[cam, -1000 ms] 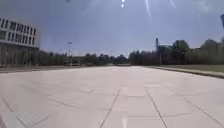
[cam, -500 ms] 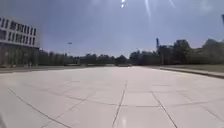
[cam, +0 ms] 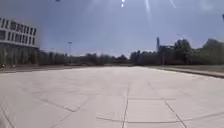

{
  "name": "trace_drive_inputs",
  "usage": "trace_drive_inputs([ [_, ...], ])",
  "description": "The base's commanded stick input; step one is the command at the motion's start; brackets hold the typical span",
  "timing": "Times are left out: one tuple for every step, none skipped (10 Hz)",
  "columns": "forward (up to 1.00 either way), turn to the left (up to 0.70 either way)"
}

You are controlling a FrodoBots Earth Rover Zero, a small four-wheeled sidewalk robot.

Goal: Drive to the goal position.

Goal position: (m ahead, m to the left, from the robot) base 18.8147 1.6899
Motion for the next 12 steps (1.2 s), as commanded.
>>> trace_drive_inputs([
  [0.85,-0.02],
  [0.85,-0.02],
  [0.85,-0.02],
  [0.85,-0.02],
  [0.85,-0.02],
  [0.85,-0.02],
  [0.85,-0.02],
  [0.85,-0.02],
  [0.85,0.0],
  [0.85,0.0],
  [0.85,0.0],
  [0.85,0.0],
])
